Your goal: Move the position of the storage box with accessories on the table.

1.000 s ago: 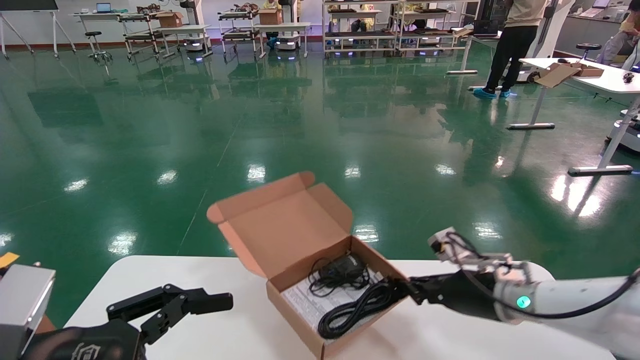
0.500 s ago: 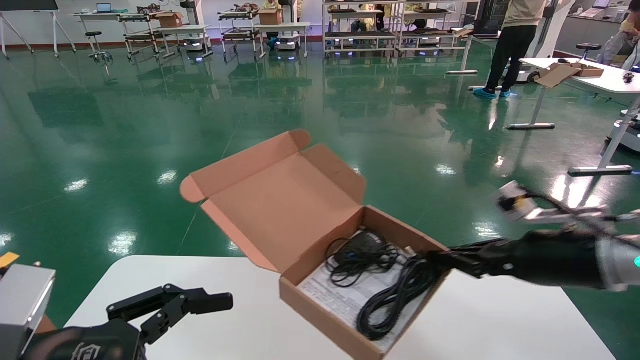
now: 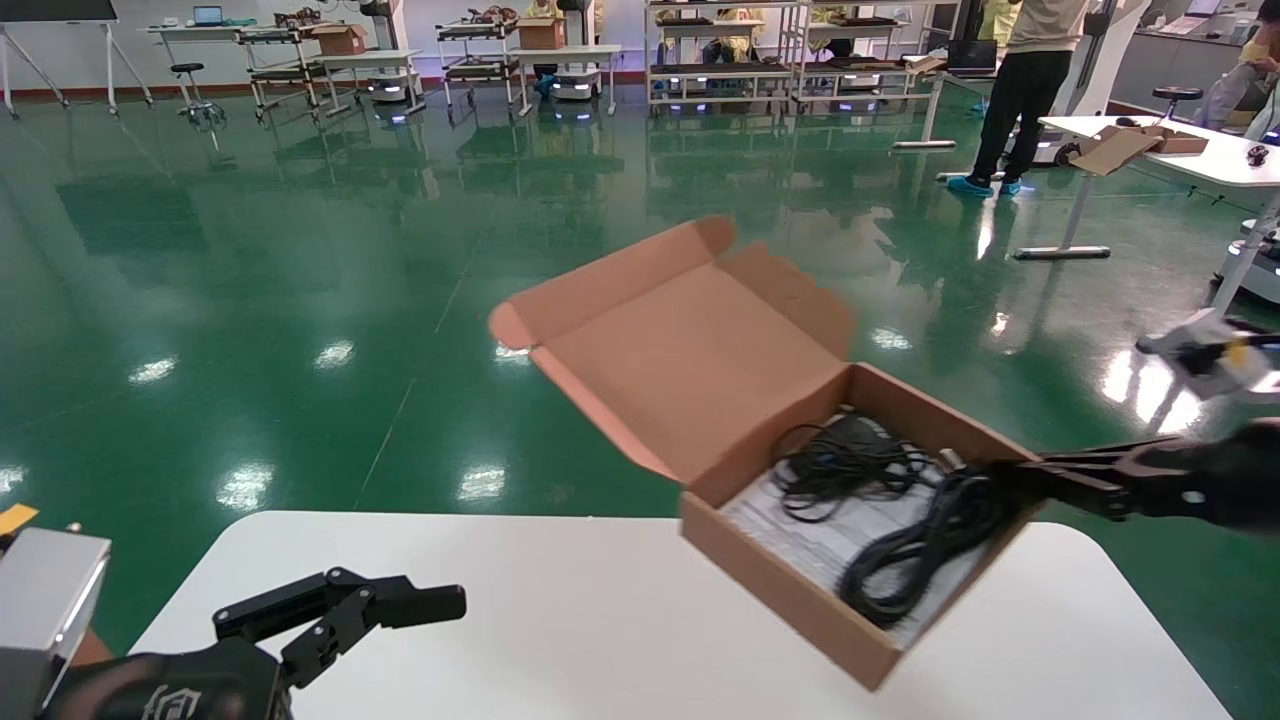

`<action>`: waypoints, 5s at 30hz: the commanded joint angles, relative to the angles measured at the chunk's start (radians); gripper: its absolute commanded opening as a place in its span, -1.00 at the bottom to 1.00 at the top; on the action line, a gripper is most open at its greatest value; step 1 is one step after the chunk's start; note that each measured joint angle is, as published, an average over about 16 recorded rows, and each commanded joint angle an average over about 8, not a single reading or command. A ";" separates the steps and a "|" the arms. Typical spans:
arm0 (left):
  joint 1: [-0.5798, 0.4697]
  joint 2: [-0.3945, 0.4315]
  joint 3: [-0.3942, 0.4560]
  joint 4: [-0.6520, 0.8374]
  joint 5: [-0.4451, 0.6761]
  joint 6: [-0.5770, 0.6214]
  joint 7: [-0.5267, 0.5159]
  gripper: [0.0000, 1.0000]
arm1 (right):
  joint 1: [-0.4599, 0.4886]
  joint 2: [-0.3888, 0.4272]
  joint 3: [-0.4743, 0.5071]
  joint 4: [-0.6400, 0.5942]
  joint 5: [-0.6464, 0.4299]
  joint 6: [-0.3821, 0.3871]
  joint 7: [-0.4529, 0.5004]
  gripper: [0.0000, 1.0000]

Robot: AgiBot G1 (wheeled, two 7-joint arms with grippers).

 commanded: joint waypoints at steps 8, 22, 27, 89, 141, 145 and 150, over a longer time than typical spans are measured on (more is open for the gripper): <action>0.000 0.000 0.000 0.000 0.000 0.000 0.000 1.00 | 0.024 0.078 -0.013 -0.029 -0.021 0.077 -0.026 -1.00; 0.000 0.000 0.000 0.000 0.000 0.000 0.000 1.00 | -0.061 0.124 -0.006 -0.077 -0.008 0.361 -0.050 -1.00; 0.000 0.000 0.000 0.000 0.000 0.000 0.000 1.00 | -0.126 0.129 0.007 -0.088 0.010 0.416 -0.055 -1.00; 0.000 0.000 0.000 0.000 0.000 0.000 0.000 1.00 | -0.581 -0.063 0.215 -0.021 0.299 0.898 -0.225 -1.00; 0.000 0.000 0.000 0.000 0.000 0.000 0.000 1.00 | -0.544 -0.011 0.227 -0.015 0.317 0.859 -0.267 1.00; 0.000 0.000 0.000 0.000 0.000 0.000 0.000 1.00 | -0.530 0.000 0.234 -0.009 0.327 0.836 -0.268 1.00; 0.000 0.000 0.000 0.000 0.000 0.000 0.000 1.00 | -0.507 0.016 0.246 0.000 0.344 0.791 -0.268 1.00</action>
